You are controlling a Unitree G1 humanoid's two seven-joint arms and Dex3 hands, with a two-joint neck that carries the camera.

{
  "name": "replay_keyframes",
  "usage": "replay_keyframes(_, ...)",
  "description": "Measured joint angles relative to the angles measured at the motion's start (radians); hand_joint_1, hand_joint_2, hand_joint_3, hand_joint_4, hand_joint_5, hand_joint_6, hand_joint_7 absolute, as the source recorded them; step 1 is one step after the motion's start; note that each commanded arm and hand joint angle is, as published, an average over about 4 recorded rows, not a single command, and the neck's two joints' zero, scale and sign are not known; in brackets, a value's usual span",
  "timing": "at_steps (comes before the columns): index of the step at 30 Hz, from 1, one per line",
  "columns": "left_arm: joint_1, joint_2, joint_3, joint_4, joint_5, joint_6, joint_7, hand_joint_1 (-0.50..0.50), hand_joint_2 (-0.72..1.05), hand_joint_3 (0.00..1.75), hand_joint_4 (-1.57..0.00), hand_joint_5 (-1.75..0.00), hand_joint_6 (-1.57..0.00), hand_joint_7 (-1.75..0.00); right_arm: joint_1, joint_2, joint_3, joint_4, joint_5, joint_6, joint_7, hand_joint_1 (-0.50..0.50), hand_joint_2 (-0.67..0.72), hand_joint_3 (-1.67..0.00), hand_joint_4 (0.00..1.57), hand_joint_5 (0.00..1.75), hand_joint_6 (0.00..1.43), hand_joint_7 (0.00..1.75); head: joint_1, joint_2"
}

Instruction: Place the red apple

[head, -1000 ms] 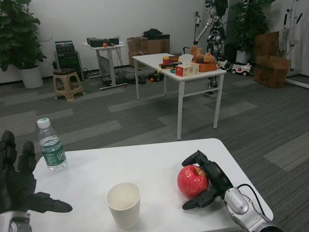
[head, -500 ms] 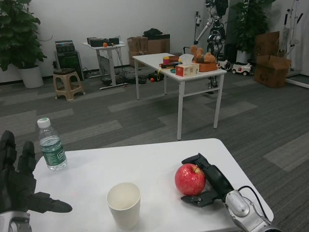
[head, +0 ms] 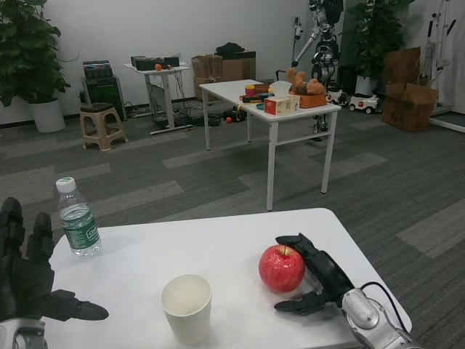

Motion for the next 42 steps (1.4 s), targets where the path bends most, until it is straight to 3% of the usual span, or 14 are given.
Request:
replay_keyframes(4,0.001,0.000,0.000,-0.001,-0.001,0.000,0.000,-0.43,-0.55,0.09,-0.19,-0.10,0.00,0.00,0.002,0.001,-0.013,-0.008,-0.002,0.000,0.002,-0.44,0.09,-0.12,0.00,0.00,0.00,0.45,0.003,-0.001)
replay_keyframes(11,0.004,0.000,0.000,-0.003,-0.001,0.000,0.000,-0.43,-0.55,0.09,-0.20,-0.10,0.00,0.00,0.017,0.012,-0.062,-0.037,-0.015,0.000,0.012,-0.46,0.33,-0.08,0.00,0.00,0.00,0.23,0.005,-0.002)
replay_keyframes(19,0.006,0.003,0.000,-0.004,-0.009,0.000,0.000,-0.43,-0.55,0.09,-0.19,-0.10,0.00,0.00,0.068,0.030,-0.160,-0.109,0.000,0.004,0.011,-0.46,0.46,0.00,0.00,0.00,0.00,0.09,0.004,-0.002)
replay_keyframes(24,0.006,0.008,0.000,-0.004,-0.015,-0.001,0.000,-0.43,-0.55,0.09,-0.20,-0.10,0.00,0.00,0.108,0.049,-0.228,-0.245,0.083,0.003,-0.072,-0.49,0.53,0.00,0.00,0.00,0.00,0.07,0.002,-0.001)
replay_keyframes(31,0.006,0.017,0.000,-0.003,-0.019,-0.001,0.000,-0.43,-0.55,0.09,-0.19,-0.10,0.00,0.00,0.139,0.058,-0.310,-0.469,0.151,-0.002,-0.157,-0.48,0.47,-0.04,0.00,0.00,0.00,0.07,0.001,0.004)
replay_keyframes(42,0.006,0.023,0.007,-0.003,-0.019,-0.001,0.000,-0.43,-0.48,0.09,-0.19,-0.10,0.00,0.00,0.147,0.013,-0.339,-0.656,0.183,0.007,-0.184,-0.46,0.39,0.00,0.00,0.00,0.00,0.07,0.002,0.016)
